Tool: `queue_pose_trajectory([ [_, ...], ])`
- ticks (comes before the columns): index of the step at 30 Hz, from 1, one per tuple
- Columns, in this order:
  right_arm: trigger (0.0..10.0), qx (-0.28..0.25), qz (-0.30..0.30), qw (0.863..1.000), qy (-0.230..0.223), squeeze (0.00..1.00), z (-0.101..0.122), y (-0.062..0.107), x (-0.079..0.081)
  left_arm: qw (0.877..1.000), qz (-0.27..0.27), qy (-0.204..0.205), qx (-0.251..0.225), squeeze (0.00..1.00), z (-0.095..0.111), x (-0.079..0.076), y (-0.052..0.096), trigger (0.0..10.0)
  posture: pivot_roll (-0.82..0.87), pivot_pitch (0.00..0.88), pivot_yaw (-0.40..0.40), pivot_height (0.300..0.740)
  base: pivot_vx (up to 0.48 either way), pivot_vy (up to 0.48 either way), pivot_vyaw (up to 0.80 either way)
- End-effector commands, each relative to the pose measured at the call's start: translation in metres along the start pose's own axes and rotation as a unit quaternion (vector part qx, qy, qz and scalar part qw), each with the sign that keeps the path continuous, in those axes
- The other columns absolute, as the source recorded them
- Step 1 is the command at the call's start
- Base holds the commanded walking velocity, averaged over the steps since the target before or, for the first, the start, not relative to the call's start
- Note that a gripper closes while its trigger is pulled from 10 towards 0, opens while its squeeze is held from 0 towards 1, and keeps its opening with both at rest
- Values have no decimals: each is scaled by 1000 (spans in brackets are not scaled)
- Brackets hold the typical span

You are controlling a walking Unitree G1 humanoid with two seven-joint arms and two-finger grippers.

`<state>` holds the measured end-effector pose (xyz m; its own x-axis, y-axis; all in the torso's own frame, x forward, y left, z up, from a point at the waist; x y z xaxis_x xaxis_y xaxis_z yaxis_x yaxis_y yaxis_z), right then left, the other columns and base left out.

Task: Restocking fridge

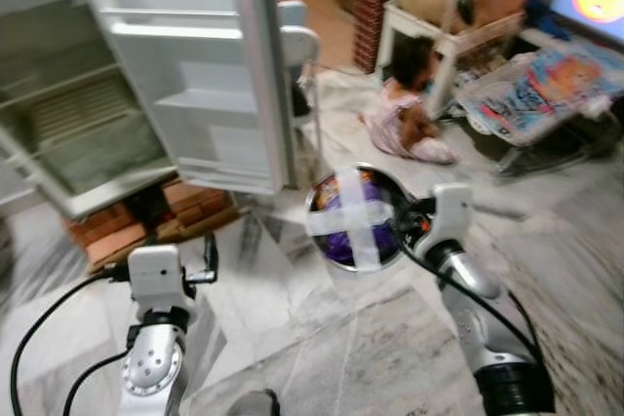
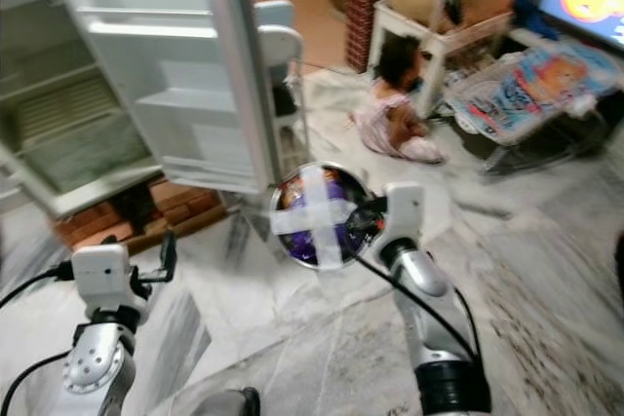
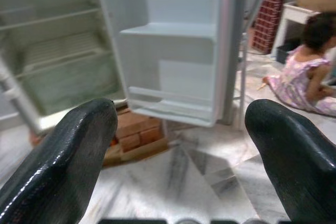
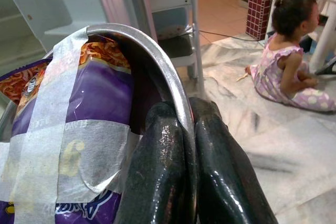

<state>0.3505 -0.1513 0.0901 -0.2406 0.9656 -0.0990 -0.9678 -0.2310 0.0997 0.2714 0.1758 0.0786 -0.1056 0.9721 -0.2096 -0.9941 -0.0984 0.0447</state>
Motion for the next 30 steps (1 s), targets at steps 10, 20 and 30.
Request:
queue_pose_trajectory([
  [10, 10000, -29, 18, 999, -25, 0, 14, -5, 13, 1000, 5, -13, -5, 0, 5, 7, -1, 10000, 1, 106, 4, 740, 0, 202, 629],
  [20, 10000, -28, 15, 999, -29, 0, 13, -5, 13, 1000, -2, -13, -6, 0, 6, 5, -4, 10000, -4, 102, 10, 740, 0, 300, 0],
  [30, 10000, -33, 24, 999, -21, 0, 15, -6, 16, 1000, -3, -12, -6, 0, 7, 5, -5, 10000, -3, 97, 8, 740, 0, 432, 0],
])
Point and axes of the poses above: a point about 5 cm out from each wrist's last joint towards the gripper, its own y axis pointing back from the gripper into the wrist, its own z axis along the axis of the wrist's last joint, x = y × z, the point moved 5 cm from there along -y, pointing out of the wrist towards the gripper, and after that the axes turned 13 degrees about y, right-handed, at the moved point
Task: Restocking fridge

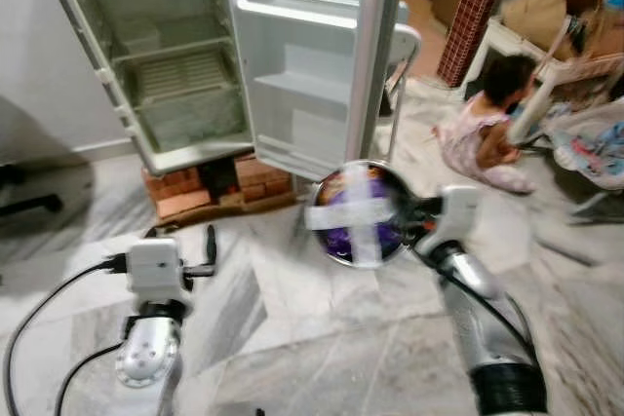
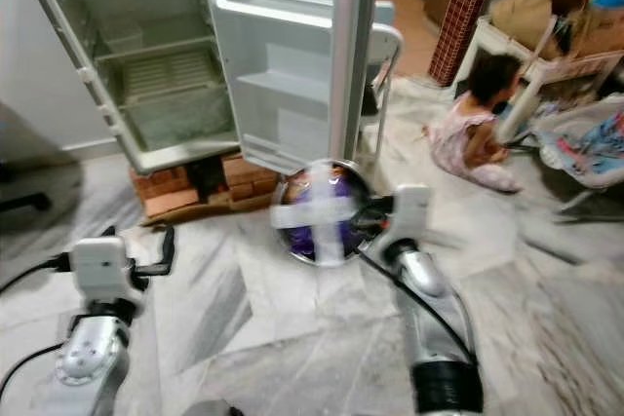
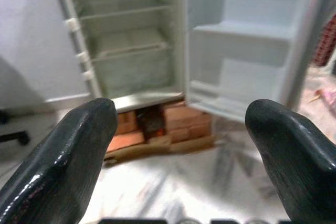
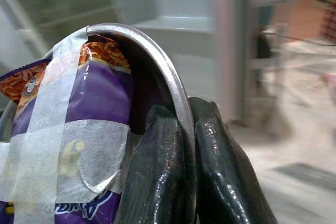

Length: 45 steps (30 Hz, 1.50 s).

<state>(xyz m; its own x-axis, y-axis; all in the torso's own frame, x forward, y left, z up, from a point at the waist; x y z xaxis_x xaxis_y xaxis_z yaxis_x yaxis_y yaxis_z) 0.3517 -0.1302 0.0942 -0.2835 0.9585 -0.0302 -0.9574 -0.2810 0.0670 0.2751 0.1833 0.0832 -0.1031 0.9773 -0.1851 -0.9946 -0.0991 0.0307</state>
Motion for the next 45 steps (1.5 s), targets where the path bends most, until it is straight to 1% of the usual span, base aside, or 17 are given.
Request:
queue_pose_trajectory([
  [1, 10000, -16, 1, 1000, 12, 0, 9, -1, -3, 1000, -3, 0, 1, 0, 1, -1, -1, 10000, -3, 97, 8, 740, 0, 450, 0],
  [10, 10000, -18, 3, 1000, 10, 0, 10, -1, -2, 1000, -7, -3, -5, 0, 2, -3, -3, 10000, -5, 98, 10, 740, 0, 430, 495],
  [14, 10000, -21, 5, 1000, 11, 0, 10, 0, -1, 1000, -13, -4, -7, 0, 2, -4, -3, 10000, -4, 96, 11, 740, 343, 336, 622],
  [17, 10000, -24, 7, 1000, 9, 0, 11, -1, 0, 1000, -25, -6, -8, 0, 4, -8, -4, 10000, -1, 95, 14, 740, 431, 0, 560],
  [22, 10000, -19, 0, 1000, -2, 0, 10, -2, -2, 1000, -24, -8, -8, 0, 4, -5, -5, 10000, 1, 95, 17, 740, 452, 0, 0],
  [29, 10000, -21, -13, 1000, 5, 0, 10, -2, -6, 999, -34, -12, -12, 0, 6, -10, -7, 10000, -1, 94, 22, 740, 457, 0, 0],
  [30, 10000, -21, -14, 1000, 5, 0, 10, -3, -7, 999, -36, -15, -11, 0, 6, -10, -8, 10000, 0, 94, 24, 740, 480, 0, 0],
  [32, 10000, -24, -13, 1000, 4, 0, 12, -3, -6, 999, -39, -9, -2, 0, 4, -11, -10, 10000, 3, 95, 26, 740, 480, 0, 0],
  [36, 10000, -25, -13, 1000, 6, 0, 12, -3, -6, 999, -45, -15, -8, 0, 7, -13, -11, 10000, 3, 97, 25, 740, 480, 0, 0],
  [41, 10000, -20, -10, 999, 24, 0, 8, -1, -2, 999, -40, -5, 9, 0, 0, -12, -11, 10000, 3, 100, 25, 740, 474, 0, 0],
  [43, 10000, -15, -12, 1000, 21, 0, 6, -1, -2, 999, -51, -14, 7, 0, 0, -16, -9, 10000, 3, 109, 25, 740, 463, 0, 0],
  [45, 10000, -12, -16, 1000, 22, 0, 5, -1, -2, 999, -51, -14, 7, 0, 0, -16, -9, 10000, 3, 108, 25, 740, 463, 0, 0],
])
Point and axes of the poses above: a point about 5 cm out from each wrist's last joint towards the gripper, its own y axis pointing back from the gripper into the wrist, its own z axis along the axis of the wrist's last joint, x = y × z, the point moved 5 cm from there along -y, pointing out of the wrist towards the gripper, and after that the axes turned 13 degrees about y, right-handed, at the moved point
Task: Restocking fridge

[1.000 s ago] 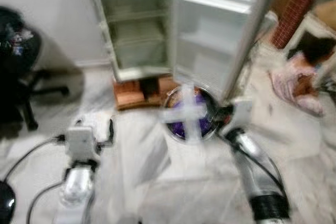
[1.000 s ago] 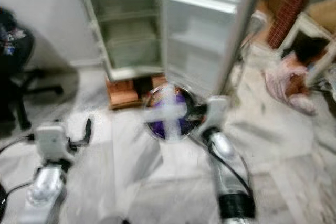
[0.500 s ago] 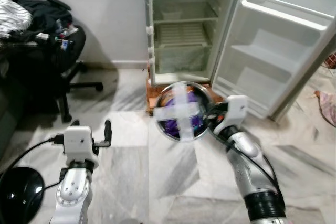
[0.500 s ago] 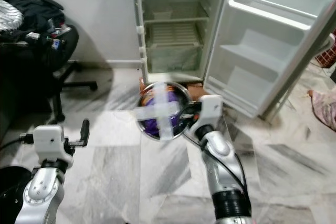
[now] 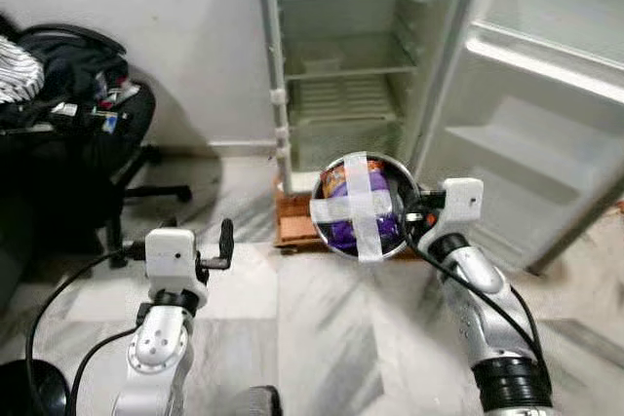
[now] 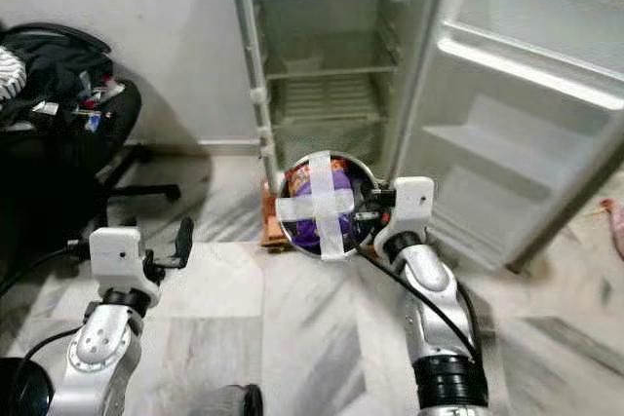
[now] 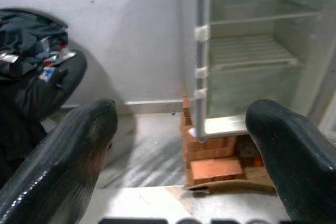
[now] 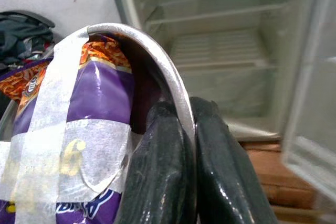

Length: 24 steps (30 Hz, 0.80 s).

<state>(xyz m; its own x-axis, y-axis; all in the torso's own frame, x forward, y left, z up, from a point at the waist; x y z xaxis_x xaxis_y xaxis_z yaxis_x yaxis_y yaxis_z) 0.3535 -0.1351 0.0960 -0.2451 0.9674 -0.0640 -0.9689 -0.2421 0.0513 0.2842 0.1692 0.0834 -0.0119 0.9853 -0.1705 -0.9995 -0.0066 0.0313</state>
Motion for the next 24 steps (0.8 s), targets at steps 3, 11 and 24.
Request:
queue_pose_trajectory([
  [3, 10000, 2, 0, 1000, 3, 0, 1, -1, 1, 1000, -5, -5, 0, 0, 1, -2, -1, 10000, 3, 108, 25, 740, 464, 0, 0],
  [11, 10000, 18, -21, 1000, 7, 0, -6, -1, -5, 1000, 1, -9, -4, 0, 2, -1, -2, 10000, 0, 104, 25, 740, 468, 0, 0],
  [24, 10000, 30, -41, 999, 1, 0, -12, 2, -13, 1000, 10, -14, 7, 0, -4, 7, 7, 10000, -5, 98, 25, 740, 459, 0, 0],
])
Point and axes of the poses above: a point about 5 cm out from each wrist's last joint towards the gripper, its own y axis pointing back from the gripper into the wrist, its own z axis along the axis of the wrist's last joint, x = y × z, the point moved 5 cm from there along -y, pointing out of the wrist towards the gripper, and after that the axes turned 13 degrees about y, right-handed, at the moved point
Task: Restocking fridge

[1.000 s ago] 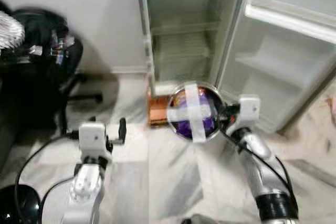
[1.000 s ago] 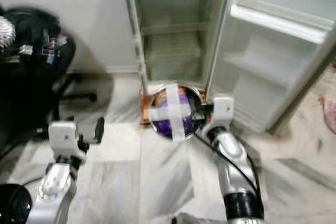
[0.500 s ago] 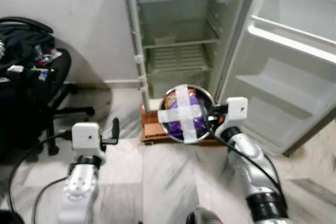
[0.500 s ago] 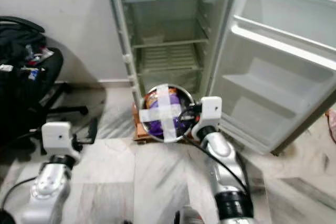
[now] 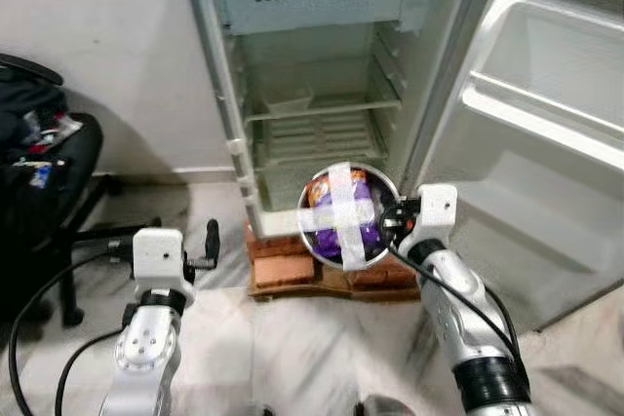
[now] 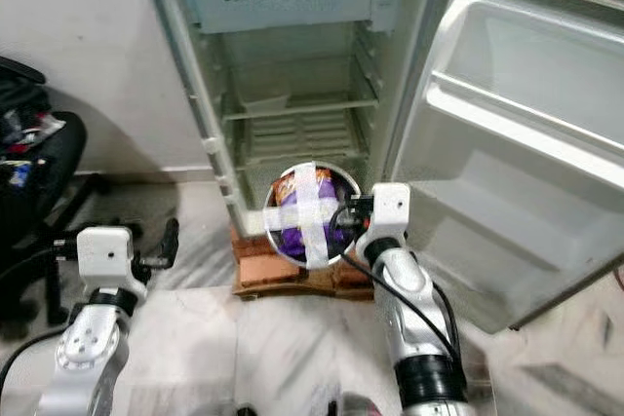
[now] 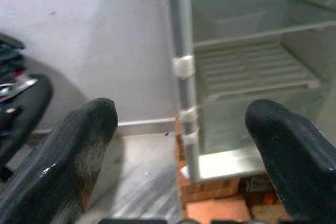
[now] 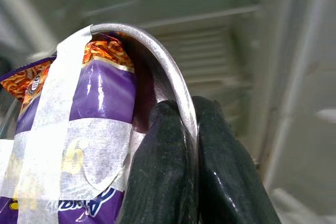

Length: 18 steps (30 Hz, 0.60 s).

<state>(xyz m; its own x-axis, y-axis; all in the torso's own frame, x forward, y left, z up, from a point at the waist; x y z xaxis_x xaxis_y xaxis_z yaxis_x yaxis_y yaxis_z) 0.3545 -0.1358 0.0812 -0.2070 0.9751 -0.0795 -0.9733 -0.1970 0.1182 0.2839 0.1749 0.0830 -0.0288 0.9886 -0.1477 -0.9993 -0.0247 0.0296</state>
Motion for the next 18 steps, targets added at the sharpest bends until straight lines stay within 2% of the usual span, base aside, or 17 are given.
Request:
queue_pose_trajectory([
  [1, 10000, -5, -25, 1000, -6, 0, 2, 4, -15, 1000, 3, -5, 12, 0, -7, 3, 9, 10000, -6, 97, 26, 740, 442, 0, 0],
  [4, 10000, 2, -41, 999, -9, 0, -5, 13, -25, 1000, 13, -9, 21, 0, -11, 12, 22, 10000, -8, 97, 25, 740, 442, 0, 0],
  [8, 10000, 11, -44, 999, -10, 0, -13, 18, -27, 999, 22, -9, 26, 0, -15, 16, 27, 10000, -7, 98, 22, 740, 428, 68, 0],
  [14, 10000, 13, -40, 999, -6, 0, -14, 18, -23, 1000, 19, 3, 15, 0, -12, 9, 21, 10000, -10, 96, 17, 740, 389, 279, 0],
  [18, 10000, 14, -44, 999, -4, 0, -13, 18, -26, 1000, 15, 4, 14, 0, -10, 6, 21, 10000, -9, 89, 14, 740, 310, 343, 0],
])
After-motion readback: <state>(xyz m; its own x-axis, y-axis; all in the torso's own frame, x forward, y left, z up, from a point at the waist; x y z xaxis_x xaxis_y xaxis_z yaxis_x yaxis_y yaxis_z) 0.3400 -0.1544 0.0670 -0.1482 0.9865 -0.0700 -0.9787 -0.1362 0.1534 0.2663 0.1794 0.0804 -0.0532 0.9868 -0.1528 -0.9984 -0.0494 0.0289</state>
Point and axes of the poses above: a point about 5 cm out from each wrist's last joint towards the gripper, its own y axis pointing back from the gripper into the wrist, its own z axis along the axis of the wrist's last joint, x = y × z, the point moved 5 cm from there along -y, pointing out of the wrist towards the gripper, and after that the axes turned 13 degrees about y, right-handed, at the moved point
